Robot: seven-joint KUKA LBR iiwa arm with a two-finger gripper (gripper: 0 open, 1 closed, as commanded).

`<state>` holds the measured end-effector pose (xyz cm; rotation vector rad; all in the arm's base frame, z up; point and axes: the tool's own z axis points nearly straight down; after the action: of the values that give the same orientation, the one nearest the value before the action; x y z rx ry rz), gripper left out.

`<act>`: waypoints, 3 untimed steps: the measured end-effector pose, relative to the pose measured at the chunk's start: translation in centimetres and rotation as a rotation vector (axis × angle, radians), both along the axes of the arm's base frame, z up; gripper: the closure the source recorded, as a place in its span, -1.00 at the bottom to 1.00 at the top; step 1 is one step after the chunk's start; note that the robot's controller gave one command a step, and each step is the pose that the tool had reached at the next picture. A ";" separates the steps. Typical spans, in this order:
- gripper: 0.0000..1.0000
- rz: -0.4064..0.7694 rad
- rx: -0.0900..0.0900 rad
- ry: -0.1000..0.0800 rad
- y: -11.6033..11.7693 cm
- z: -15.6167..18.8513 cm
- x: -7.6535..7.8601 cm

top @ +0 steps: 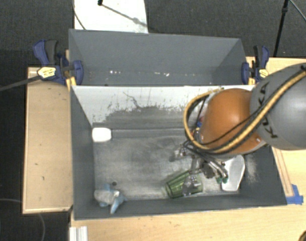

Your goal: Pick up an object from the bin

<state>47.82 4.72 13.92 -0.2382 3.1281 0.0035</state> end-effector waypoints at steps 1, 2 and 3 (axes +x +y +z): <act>-1.00 0.140 -0.002 0.003 -1.9 -1.8 0.0; -1.00 0.191 -0.002 -0.015 -2.8 -6.7 0.6; 1.00 0.159 0.001 -0.015 -2.9 -6.5 0.5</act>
Offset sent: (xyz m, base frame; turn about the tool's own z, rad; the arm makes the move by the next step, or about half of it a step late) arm 0.0003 -0.0286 -0.0692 -0.1945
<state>48.31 1.85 7.46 -0.4842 3.0849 0.0031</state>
